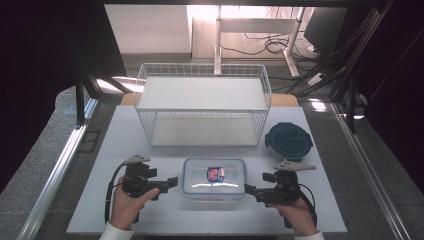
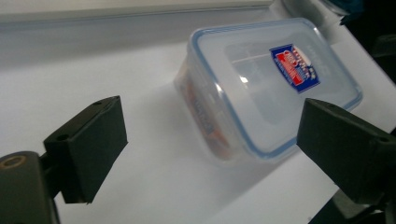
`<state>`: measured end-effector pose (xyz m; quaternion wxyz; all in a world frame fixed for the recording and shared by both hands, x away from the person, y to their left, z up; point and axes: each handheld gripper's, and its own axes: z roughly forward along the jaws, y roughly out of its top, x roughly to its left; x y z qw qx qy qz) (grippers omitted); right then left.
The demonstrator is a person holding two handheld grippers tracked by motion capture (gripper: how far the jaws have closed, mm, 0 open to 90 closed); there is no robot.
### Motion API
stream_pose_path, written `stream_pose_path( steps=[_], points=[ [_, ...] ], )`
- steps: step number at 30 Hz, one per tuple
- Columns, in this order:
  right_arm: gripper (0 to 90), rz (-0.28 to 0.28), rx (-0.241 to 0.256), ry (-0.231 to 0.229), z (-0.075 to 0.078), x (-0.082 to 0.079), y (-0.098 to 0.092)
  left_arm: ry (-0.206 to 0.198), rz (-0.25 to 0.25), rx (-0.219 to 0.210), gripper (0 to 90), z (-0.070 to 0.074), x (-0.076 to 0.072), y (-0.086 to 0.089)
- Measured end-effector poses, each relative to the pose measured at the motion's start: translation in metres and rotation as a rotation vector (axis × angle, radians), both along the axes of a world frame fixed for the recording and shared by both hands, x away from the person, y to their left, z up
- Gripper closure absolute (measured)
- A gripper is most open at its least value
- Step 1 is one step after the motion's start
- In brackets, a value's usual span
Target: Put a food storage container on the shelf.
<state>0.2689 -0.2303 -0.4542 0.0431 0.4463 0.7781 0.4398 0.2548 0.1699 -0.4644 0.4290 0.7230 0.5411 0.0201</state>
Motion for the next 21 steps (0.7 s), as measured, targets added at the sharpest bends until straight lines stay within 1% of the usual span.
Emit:
stream_pose_path(
  steps=[1,2,3,4,5,6,8,9,10,11,13,15,16,17,18,19,20,21],
  points=[
    [9.6,-0.004,0.004,0.009,-0.002,0.004,0.000,0.000,0.000,0.000,7.7,0.000,0.000,0.000],
    [9.5,-0.009,0.008,0.022,-0.004,0.008,0.001,0.019,-0.011,-0.020,7.7,-0.002,0.008,-0.003],
    [9.5,-0.009,0.008,0.022,-0.004,0.008,0.001,0.019,-0.011,-0.020,7.7,-0.002,0.008,-0.003],
    [9.5,-0.015,0.013,0.043,-0.008,0.014,0.004,0.030,-0.016,-0.038,7.7,-0.002,0.013,-0.005],
    [9.5,-0.015,0.013,0.043,-0.008,0.014,0.004,0.037,-0.017,-0.054,7.7,-0.003,0.016,-0.006],
    [9.5,-0.018,0.029,0.053,-0.010,0.018,0.007,0.049,-0.012,-0.083,7.7,-0.007,0.022,-0.006],
    [9.4,-0.013,0.045,0.072,-0.011,0.022,0.011,0.055,-0.012,-0.089,7.7,-0.008,0.024,-0.007],
    [9.2,-0.014,0.049,0.076,-0.011,0.025,0.012,0.072,-0.016,-0.107,7.7,-0.013,0.028,-0.010],
    [9.0,-0.013,0.059,0.086,-0.012,0.027,0.014,0.081,-0.024,-0.109,7.7,-0.017,0.030,-0.012],
    [9.0,-0.013,0.059,0.086,-0.012,0.027,0.014,0.081,-0.024,-0.109,7.7,-0.017,0.030,-0.012],
    [8.9,-0.017,0.083,0.101,-0.016,0.032,0.015,0.092,-0.032,-0.097,7.6,-0.022,0.033,-0.016],
    [8.3,-0.028,0.099,0.127,-0.021,0.035,0.017,0.096,-0.037,-0.095,8.0,-0.027,0.035,-0.018],
    [7.8,-0.035,0.109,0.149,-0.029,0.036,0.019,0.115,-0.044,-0.124,8.8,-0.033,0.037,-0.019],
    [7.8,-0.035,0.109,0.149,-0.029,0.036,0.019,0.115,-0.044,-0.124,8.9,-0.033,0.037,-0.019],
    [7.5,-0.030,0.120,0.168,-0.034,0.036,0.020,0.136,-0.051,-0.134,8.9,-0.039,0.040,-0.021],
    [7.4,-0.029,0.121,0.174,-0.035,0.037,0.021,0.136,-0.051,-0.134,9.2,-0.039,0.040,-0.021],
    [7.4,-0.030,0.122,0.174,-0.035,0.038,0.021,0.131,-0.047,-0.118,9.7,-0.041,0.041,-0.022],
    [7.4,-0.031,0.125,0.172,-0.035,0.038,0.021,0.132,-0.047,-0.123,10.3,-0.042,0.042,-0.022]
  ],
)
